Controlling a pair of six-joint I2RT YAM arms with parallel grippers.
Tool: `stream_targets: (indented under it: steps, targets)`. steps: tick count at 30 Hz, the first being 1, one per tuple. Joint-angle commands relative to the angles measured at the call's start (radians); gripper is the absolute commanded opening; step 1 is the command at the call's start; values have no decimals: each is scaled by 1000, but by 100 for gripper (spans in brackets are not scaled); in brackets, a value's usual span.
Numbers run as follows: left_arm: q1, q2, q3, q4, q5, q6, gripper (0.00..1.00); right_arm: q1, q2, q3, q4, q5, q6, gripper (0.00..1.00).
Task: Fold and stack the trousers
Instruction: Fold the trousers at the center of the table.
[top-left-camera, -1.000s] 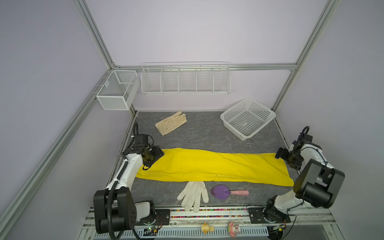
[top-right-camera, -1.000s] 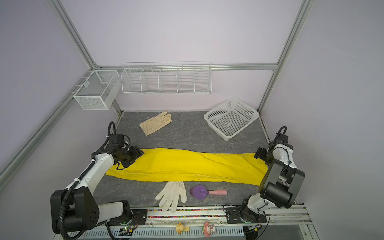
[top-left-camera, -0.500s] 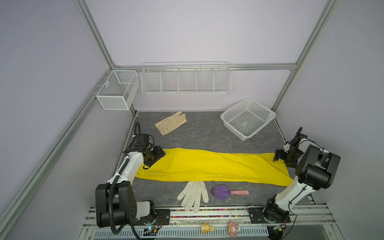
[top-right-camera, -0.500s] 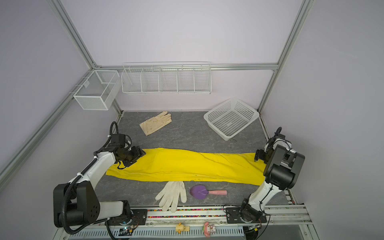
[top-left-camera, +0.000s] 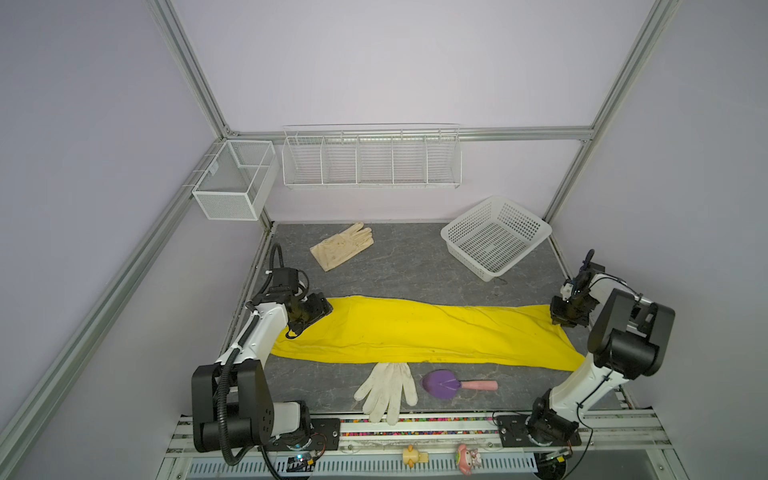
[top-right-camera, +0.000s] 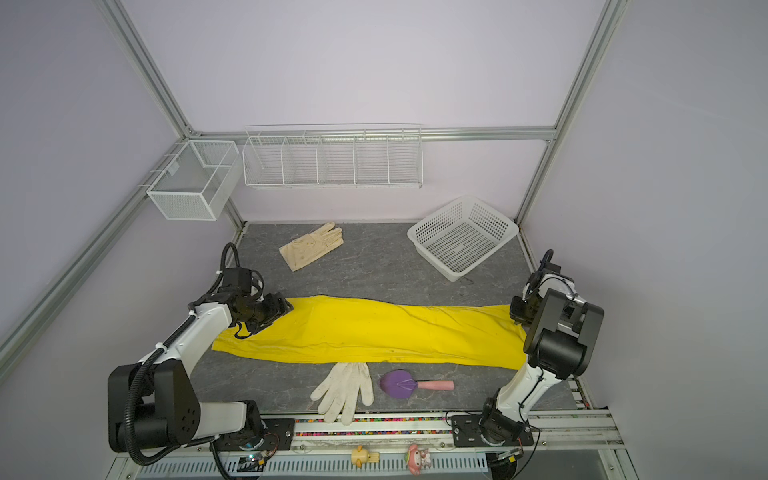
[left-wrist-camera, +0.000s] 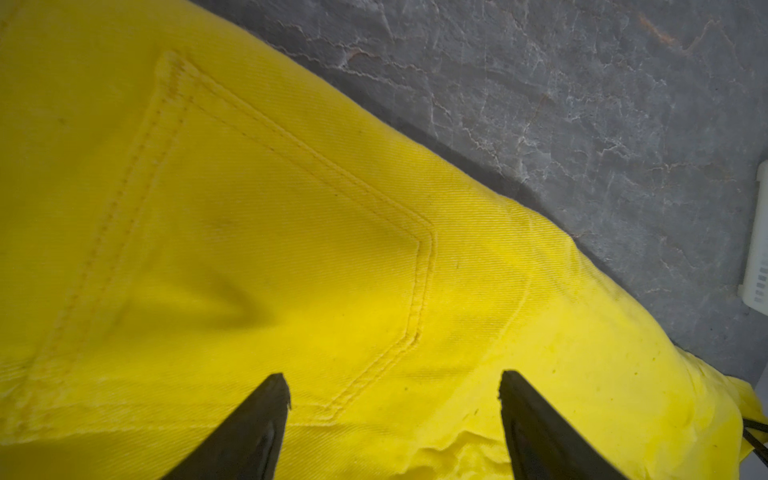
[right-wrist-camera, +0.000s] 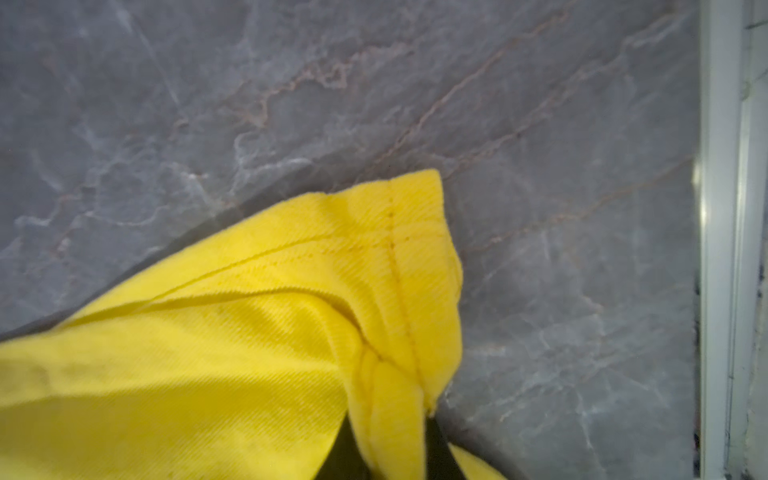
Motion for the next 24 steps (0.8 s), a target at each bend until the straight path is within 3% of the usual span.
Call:
stream_targets:
  steps: [1,7,12,17,24]
  targets:
    - [-2,34,17,3,6,33,80,1,-132,30,-84,-54,68,13]
    - [-2,86,49,-2,7,54,80,22,-318,59,-194,-257,198,12]
    - [-1,112,73,-9,-2,58,80,114,-488,20,-254,-346,322,11]
    - [-1,122,75,-1,-9,56,80,298,-564,54,-276,-406,488,11]
    - [0,98,51,7,-21,41,80,577,-498,181,-198,-432,721,11]
